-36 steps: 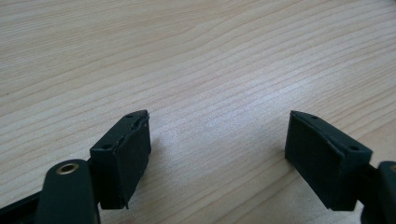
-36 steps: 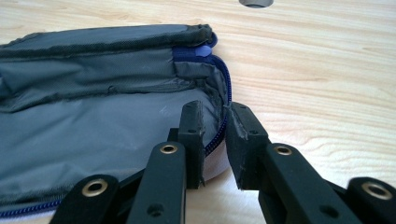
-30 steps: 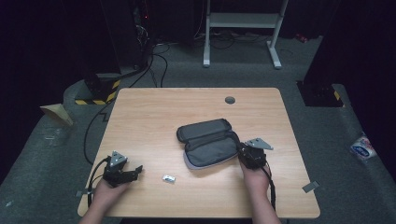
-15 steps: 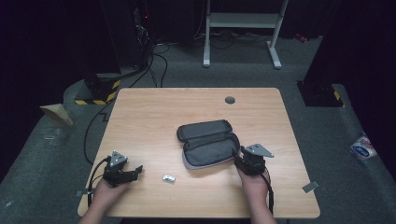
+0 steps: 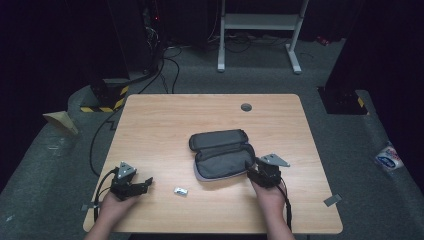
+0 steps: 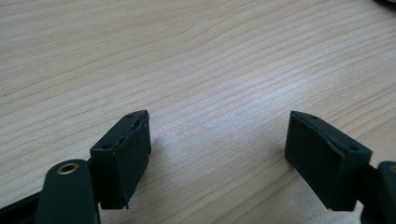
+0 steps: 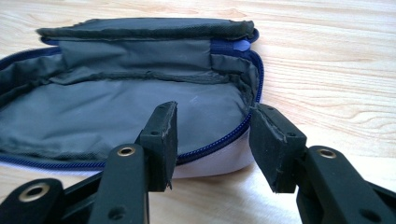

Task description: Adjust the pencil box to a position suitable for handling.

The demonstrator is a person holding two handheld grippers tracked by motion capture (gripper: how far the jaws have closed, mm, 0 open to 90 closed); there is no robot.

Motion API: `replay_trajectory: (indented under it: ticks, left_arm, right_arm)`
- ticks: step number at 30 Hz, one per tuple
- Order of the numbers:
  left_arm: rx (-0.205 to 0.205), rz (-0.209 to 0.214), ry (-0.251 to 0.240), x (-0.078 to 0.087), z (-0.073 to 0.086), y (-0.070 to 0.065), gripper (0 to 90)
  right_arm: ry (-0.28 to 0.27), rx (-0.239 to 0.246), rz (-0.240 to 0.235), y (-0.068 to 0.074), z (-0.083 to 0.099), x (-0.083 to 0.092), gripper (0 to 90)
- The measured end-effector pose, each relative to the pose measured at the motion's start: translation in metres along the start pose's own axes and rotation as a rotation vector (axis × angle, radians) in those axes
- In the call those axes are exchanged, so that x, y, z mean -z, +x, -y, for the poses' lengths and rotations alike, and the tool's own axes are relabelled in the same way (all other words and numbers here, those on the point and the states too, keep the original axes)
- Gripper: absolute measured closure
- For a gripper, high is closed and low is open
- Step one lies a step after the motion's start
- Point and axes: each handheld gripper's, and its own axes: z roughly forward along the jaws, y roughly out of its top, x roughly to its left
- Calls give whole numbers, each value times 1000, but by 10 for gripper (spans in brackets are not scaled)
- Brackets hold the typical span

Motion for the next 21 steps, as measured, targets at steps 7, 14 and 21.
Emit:
replay_trajectory:
  ticks: [7, 14, 21]
  left_arm:
    - [-3, 1, 0, 0, 0, 0, 228]
    - [-4, 4, 0, 0, 0, 0, 229]
    - [-4, 5, -1, 0, 0, 0, 229]
  right_arm:
    - [-18, 23, -36, 15, 7, 11, 480]
    - [-15, 13, -63, 11, 6, 8, 300]
    - [-3, 22, -106, 21, 7, 4, 282]
